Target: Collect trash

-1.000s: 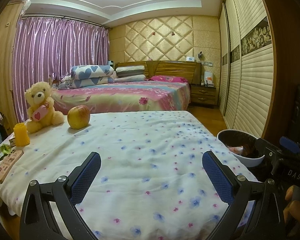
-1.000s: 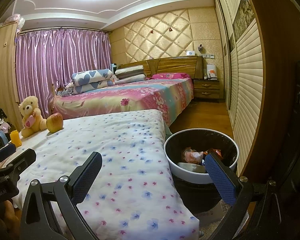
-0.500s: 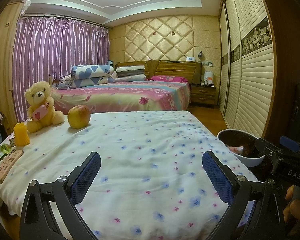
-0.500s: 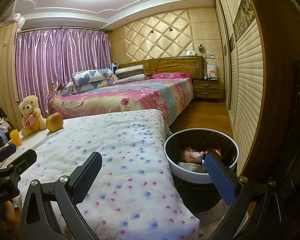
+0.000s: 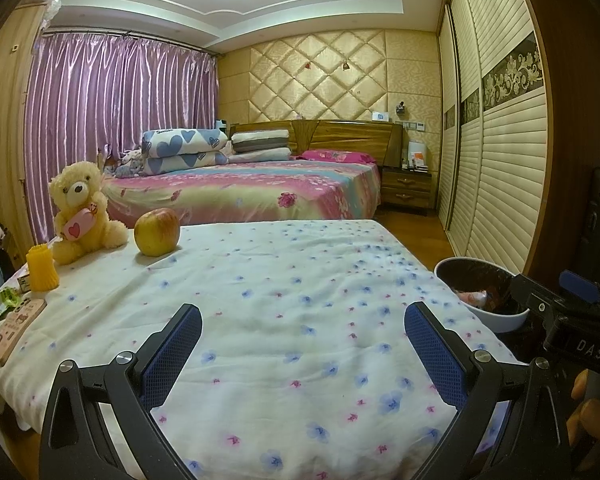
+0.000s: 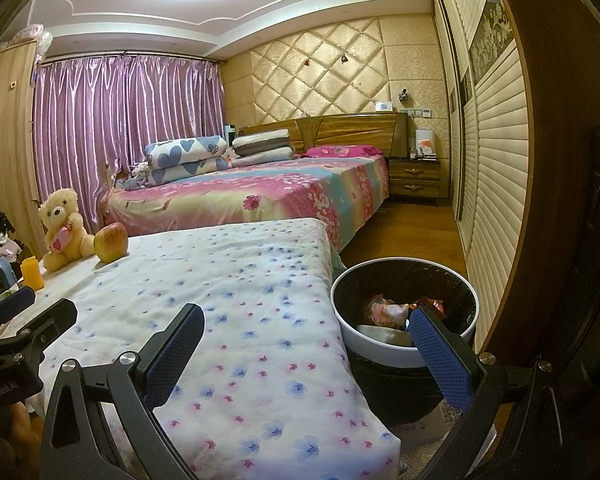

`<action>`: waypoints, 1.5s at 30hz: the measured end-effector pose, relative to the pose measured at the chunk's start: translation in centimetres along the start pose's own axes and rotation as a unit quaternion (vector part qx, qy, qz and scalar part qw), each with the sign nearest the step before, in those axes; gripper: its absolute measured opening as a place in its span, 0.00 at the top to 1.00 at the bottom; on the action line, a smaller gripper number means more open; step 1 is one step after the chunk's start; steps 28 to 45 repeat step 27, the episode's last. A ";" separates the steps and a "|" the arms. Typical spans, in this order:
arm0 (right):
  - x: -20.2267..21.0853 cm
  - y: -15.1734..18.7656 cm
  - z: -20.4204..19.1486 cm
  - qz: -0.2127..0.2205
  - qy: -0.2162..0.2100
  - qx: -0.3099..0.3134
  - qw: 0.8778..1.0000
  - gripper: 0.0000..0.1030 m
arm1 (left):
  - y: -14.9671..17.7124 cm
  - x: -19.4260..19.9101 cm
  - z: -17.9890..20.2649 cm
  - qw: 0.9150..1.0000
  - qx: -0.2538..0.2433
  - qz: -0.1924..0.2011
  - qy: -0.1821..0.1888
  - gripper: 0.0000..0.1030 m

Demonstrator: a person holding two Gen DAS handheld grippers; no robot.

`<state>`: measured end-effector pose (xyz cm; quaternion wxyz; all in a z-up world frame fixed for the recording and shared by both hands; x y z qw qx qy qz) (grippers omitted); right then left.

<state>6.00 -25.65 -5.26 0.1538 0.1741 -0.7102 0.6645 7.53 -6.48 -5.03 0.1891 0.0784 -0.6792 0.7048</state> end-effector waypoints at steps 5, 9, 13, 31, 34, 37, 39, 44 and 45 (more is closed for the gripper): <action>0.0 0.0 -0.1 0.000 0.000 0.000 1.000 0.00 | 0.0 0.0 0.0 1.000 0.000 -0.001 0.001 0.01; 0.0 -0.1 -0.2 0.001 -0.001 0.000 1.000 0.00 | 0.0 -0.1 0.0 1.000 0.000 -0.002 0.001 0.01; 0.0 -0.1 -0.4 0.000 -0.002 -0.001 1.000 0.00 | 0.1 -0.4 -0.3 1.000 0.000 -0.005 0.001 0.01; -1.5 0.4 -1.4 -0.029 -0.013 -0.012 0.999 0.00 | 0.1 -1.4 -1.1 1.000 0.012 -0.021 0.008 0.01; -1.5 0.4 -1.4 -0.029 -0.013 -0.012 0.999 0.00 | 0.1 -1.4 -1.1 1.000 0.012 -0.021 0.008 0.01; -1.5 0.4 -1.4 -0.029 -0.013 -0.012 0.999 0.00 | 0.1 -1.4 -1.1 1.000 0.012 -0.021 0.008 0.01; -1.5 0.4 -1.4 -0.029 -0.013 -0.012 0.999 0.00 | 0.1 -1.4 -1.1 1.000 0.012 -0.021 0.008 0.01; -1.5 0.4 -1.4 -0.029 -0.013 -0.012 0.999 0.00 | 0.1 -1.4 -1.1 1.000 0.012 -0.021 0.008 0.01; -1.5 0.4 -1.4 -0.029 -0.013 -0.012 0.999 0.00 | 0.1 -1.4 -1.1 1.000 0.012 -0.021 0.008 0.01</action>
Point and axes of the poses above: each gripper's, at about its wrist camera, not at the fingertips, and x roughly against the way its jaws point, z to its right, y to its underside, the point moved 8 cm from there along -x, roughly the way its jaws point, and after that the axes turned 2 degrees about x, right-handed, at the moved point
